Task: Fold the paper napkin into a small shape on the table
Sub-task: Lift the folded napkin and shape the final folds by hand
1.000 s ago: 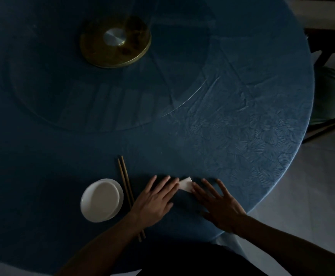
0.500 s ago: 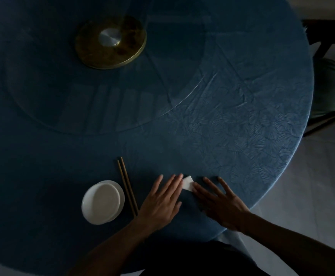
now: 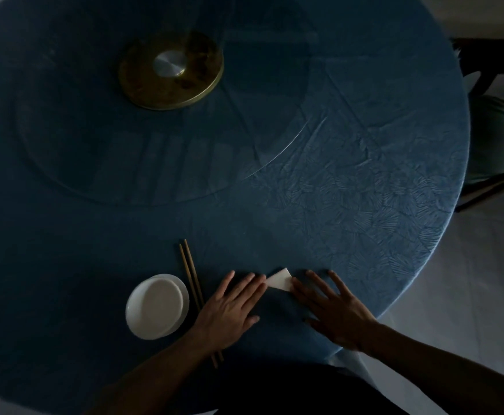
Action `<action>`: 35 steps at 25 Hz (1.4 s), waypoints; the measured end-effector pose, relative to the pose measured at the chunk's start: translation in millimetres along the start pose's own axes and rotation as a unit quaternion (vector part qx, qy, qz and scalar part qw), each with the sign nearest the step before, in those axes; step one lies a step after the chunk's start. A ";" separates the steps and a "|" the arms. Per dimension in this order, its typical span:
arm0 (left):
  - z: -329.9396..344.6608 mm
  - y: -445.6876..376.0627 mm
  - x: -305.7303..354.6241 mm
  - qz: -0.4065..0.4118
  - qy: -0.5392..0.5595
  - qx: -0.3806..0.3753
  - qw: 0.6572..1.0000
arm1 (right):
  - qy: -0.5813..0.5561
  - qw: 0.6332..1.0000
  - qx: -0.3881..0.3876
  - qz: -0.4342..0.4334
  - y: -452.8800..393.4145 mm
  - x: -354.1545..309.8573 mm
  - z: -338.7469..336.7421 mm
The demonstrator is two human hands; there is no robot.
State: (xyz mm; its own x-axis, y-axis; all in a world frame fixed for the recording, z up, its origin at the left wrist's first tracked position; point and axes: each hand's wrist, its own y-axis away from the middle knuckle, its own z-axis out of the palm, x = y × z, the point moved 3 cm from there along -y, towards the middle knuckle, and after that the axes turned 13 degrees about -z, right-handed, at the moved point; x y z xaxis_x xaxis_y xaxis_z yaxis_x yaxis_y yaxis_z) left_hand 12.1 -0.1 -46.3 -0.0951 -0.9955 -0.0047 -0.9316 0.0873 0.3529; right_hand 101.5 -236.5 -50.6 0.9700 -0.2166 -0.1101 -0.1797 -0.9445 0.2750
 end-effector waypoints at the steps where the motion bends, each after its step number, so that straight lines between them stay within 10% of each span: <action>1: 0.0 1.7 -0.9 0.000 0.000 0.008 1.000 | 0.002 1.000 0.018 -0.003 -1.1 0.1 -5.1; 6: -16.5 -11.8 14.7 -0.049 0.072 0.082 0.993 | -0.126 0.978 0.158 0.043 -27.0 13.0 -41.0; 14: -33.8 -59.3 23.7 -0.290 0.195 0.033 0.936 | -0.248 0.957 0.024 0.151 -73.6 37.7 -54.9; 25: -30.0 -62.6 11.7 -0.272 0.332 -0.034 0.902 | -0.446 0.876 0.009 0.181 -86.7 48.9 -52.4; 32: -54.7 -74.0 -4.6 -0.257 0.559 -0.072 0.785 | -0.576 0.777 0.034 0.250 -78.0 67.6 -66.9; 35: -65.3 -78.0 -4.1 -0.297 0.687 -0.074 0.659 | -0.621 0.730 0.085 0.273 -75.6 78.1 -78.3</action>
State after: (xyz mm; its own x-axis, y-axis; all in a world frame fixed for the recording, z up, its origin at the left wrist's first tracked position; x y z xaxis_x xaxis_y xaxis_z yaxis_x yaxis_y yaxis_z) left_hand 108.0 -5.3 -12.7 0.7727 0.0443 0.6332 -0.6078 -0.2358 0.7583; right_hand 203.6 -162.6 -5.2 -0.1317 -0.5291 -0.8383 -0.6043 -0.6275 0.4909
